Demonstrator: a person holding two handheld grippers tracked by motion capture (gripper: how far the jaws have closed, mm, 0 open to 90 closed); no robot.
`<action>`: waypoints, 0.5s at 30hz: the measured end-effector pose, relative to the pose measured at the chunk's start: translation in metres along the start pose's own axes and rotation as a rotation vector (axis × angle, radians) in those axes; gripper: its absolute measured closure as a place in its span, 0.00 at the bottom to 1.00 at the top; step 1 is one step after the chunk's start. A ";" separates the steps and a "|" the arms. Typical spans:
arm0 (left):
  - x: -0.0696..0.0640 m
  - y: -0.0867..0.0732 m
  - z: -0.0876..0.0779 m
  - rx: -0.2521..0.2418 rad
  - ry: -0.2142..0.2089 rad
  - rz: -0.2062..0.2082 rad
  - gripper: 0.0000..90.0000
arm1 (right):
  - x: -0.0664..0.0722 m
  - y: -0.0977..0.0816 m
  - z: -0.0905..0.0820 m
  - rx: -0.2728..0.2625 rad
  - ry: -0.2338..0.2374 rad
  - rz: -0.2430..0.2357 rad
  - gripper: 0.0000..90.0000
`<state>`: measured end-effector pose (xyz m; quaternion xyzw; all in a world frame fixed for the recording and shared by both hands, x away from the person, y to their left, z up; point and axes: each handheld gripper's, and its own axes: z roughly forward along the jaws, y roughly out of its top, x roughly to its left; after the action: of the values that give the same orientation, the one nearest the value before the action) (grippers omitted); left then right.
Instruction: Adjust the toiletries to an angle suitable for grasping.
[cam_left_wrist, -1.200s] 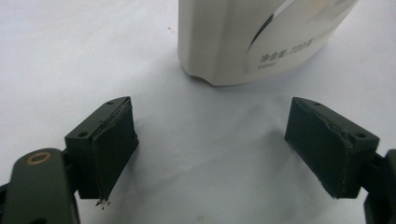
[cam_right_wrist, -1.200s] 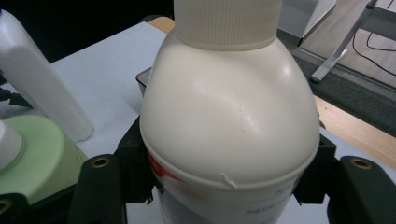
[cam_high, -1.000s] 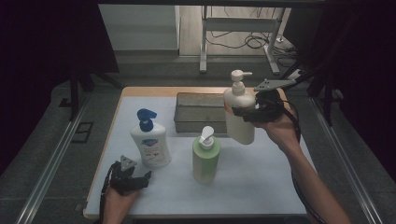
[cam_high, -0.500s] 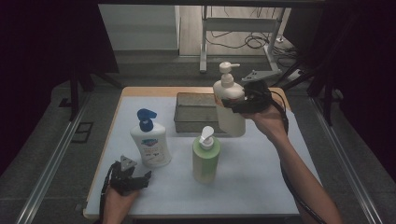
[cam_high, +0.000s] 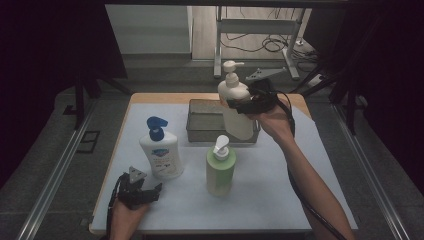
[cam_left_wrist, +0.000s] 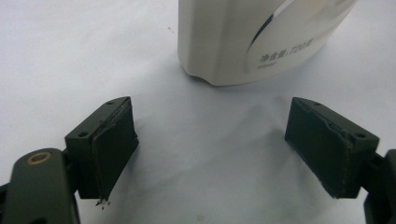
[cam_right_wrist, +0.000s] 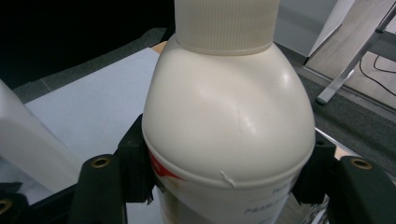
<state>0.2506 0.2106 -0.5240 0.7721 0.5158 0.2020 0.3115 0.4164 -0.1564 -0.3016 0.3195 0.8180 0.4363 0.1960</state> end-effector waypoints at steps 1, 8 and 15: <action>0.000 0.000 0.000 0.000 0.000 0.000 0.18 | 0.000 0.000 0.000 0.000 0.000 0.000 0.41; 0.000 0.000 0.000 0.000 0.000 0.001 0.18 | 0.000 0.006 0.016 -0.010 -0.002 0.000 0.41; 0.000 0.000 0.000 -0.001 0.000 0.000 0.18 | 0.000 0.012 0.034 -0.013 -0.002 -0.001 0.41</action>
<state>0.2506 0.2106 -0.5240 0.7721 0.5156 0.2022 0.3117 0.4409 -0.1316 -0.3101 0.3183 0.8151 0.4411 0.1994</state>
